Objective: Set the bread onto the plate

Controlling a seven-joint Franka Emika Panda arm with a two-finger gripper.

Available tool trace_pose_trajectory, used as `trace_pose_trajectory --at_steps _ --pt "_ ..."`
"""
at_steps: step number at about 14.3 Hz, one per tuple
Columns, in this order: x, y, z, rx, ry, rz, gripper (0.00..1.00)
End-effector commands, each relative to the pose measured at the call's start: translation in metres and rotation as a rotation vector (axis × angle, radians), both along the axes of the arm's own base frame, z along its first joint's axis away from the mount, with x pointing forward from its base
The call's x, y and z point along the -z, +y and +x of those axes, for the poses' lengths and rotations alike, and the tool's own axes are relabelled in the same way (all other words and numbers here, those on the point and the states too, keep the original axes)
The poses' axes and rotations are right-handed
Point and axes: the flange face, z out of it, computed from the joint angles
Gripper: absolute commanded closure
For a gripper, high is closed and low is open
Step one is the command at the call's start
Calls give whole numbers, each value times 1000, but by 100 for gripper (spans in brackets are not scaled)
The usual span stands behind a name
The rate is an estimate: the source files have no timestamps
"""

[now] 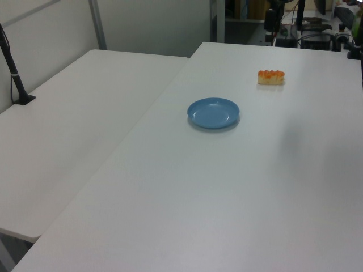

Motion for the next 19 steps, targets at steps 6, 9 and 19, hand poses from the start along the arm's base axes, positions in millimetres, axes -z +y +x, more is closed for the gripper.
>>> trace_pose_trajectory --at_steps 6,9,19 --pt "-6 7 -6 16 5 13 0" --pt "-5 6 -7 14 7 12 0" --pt "3 12 -11 -29 74 -20 0"
